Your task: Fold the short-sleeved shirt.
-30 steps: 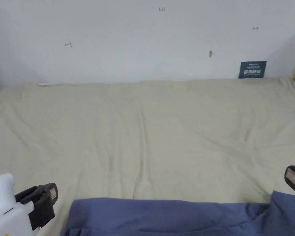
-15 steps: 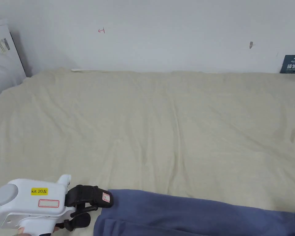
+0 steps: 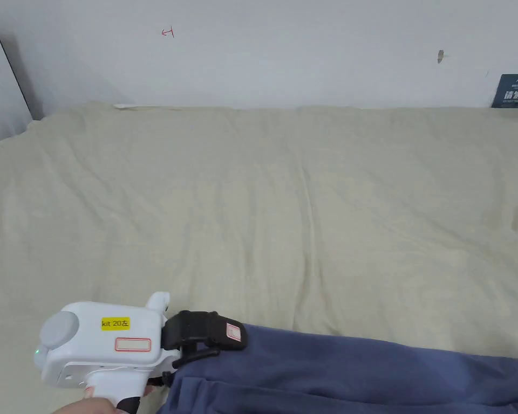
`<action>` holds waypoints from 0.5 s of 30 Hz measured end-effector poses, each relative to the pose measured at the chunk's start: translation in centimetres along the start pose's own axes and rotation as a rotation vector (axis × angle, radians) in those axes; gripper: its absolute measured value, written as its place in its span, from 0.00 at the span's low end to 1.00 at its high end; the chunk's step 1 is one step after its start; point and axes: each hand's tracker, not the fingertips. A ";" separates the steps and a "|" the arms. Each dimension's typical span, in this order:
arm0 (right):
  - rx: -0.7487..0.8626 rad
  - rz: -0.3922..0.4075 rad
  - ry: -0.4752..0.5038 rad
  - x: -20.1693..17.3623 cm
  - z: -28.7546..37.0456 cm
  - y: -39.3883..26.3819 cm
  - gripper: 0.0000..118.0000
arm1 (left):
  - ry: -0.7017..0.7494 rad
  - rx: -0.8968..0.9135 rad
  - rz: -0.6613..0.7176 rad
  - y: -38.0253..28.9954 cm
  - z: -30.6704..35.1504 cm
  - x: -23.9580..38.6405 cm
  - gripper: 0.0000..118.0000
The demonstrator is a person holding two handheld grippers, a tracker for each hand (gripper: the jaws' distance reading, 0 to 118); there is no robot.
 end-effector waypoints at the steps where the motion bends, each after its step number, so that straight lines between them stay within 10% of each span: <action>1: -0.004 0.001 0.002 0.1 -0.1 -0.1 0.00 | 0.047 -0.016 -0.054 -0.3 -0.1 0.7 0.97; 2: -0.011 -0.002 0.008 0.1 0.0 -0.1 0.00 | 0.112 -0.023 -0.094 -0.7 -0.1 1.5 0.89; 4: -0.021 -0.014 0.022 0.4 0.0 -0.2 0.00 | 0.375 0.008 -0.180 -1.3 -0.9 3.9 0.26; 5: -0.024 -0.018 0.023 0.5 0.0 -0.3 0.00 | 0.494 0.020 -0.211 -1.5 -1.0 3.8 0.10; 8: -0.028 -0.024 0.029 0.7 0.1 -0.4 0.00 | 0.401 0.006 -0.164 -1.5 -0.8 4.0 0.10; 15: -0.023 -0.041 0.041 1.4 0.3 -0.3 0.00 | 1.152 0.154 -0.734 -5.2 -2.7 9.9 0.10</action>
